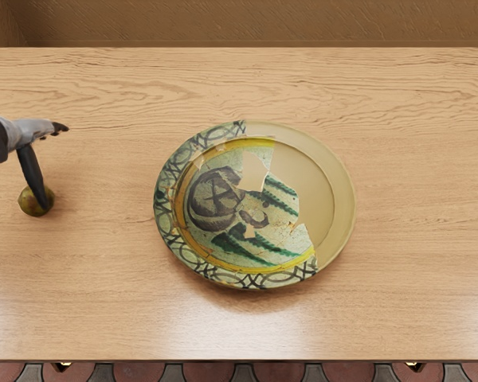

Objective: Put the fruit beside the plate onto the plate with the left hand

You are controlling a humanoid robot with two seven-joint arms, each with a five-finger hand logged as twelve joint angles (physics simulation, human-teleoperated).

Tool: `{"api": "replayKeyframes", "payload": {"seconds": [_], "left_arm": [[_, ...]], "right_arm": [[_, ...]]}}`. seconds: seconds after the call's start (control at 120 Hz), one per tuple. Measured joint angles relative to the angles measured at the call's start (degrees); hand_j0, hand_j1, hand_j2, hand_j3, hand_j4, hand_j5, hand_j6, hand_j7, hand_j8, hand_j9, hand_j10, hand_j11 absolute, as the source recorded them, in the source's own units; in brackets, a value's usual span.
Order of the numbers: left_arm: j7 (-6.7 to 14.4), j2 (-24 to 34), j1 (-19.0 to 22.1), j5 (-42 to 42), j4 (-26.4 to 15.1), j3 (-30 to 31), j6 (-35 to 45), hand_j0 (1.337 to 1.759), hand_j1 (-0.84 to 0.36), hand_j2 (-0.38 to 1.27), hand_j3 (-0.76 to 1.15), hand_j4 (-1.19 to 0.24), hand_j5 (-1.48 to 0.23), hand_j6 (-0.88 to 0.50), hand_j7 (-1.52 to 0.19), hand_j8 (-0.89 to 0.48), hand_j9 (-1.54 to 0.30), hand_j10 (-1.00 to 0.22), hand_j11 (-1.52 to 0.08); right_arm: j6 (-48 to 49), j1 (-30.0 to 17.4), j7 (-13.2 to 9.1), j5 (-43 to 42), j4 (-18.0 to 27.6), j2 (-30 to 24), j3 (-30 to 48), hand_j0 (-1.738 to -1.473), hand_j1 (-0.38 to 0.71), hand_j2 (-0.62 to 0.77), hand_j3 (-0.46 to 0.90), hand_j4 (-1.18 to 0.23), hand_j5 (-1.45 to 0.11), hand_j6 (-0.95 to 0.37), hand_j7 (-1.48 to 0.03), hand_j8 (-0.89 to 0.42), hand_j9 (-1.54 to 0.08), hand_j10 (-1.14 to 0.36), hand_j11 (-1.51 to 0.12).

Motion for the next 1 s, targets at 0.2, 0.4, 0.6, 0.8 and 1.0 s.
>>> {"api": "replayKeyframes", "payload": {"seconds": [0.2, 0.4, 0.6, 0.8, 1.0], "left_arm": [[0.00, -2.35, 0.11, 5.27, 0.05, 2.47, 2.67, 1.658, 0.34, 0.00, 0.00, -0.01, -0.01, -0.02, -0.01, -0.02, -0.01, -0.01, -0.01], [0.00, -3.27, 1.03, 8.65, 0.15, 5.22, 7.32, 1.658, 0.34, 0.00, 0.00, -0.02, -0.02, -0.02, -0.02, -0.02, -0.02, -0.02, -0.02], [0.00, -3.10, 3.78, 9.72, 0.43, 6.91, 11.13, 1.658, 0.31, 0.01, 0.00, -0.04, -0.04, -0.04, -0.04, -0.04, -0.04, -0.04, -0.04], [0.00, -2.69, 4.29, 9.92, 0.49, 7.16, 16.59, 1.658, 0.29, 0.01, 0.00, -0.06, -0.07, -0.06, -0.07, -0.06, -0.07, -0.06, -0.07], [0.00, -3.06, 6.95, 9.94, 0.49, 7.19, 17.66, 1.658, 0.24, 0.02, 0.00, -0.10, -0.12, -0.10, -0.12, -0.10, -0.12, -0.10, -0.12]], "right_arm": [[0.00, 0.00, 0.01, 0.00, 0.00, 0.00, 0.00, -1.658, -0.32, 0.00, 0.00, -0.02, -0.03, -0.02, -0.03, -0.02, -0.03, -0.02, -0.03], [0.00, 0.01, 0.00, 0.00, 0.00, 0.00, 0.00, -1.658, -0.32, 0.00, 0.00, -0.02, -0.03, -0.02, -0.03, -0.02, -0.03, -0.02, -0.03], [0.00, 0.04, -0.01, 0.00, 0.00, 0.00, 0.00, -1.658, -0.32, 0.00, 0.00, -0.02, -0.03, -0.02, -0.03, -0.02, -0.03, -0.02, -0.03], [0.00, 0.02, 0.00, 0.00, 0.00, 0.00, 0.00, -1.658, -0.32, 0.00, 0.00, -0.02, -0.03, -0.02, -0.03, -0.02, -0.03, -0.02, -0.03], [0.00, 0.02, 0.00, 0.00, 0.00, 0.00, 0.00, -1.658, -0.32, 0.00, 0.00, -0.02, -0.03, -0.02, -0.03, -0.02, -0.03, -0.02, -0.03]]}}
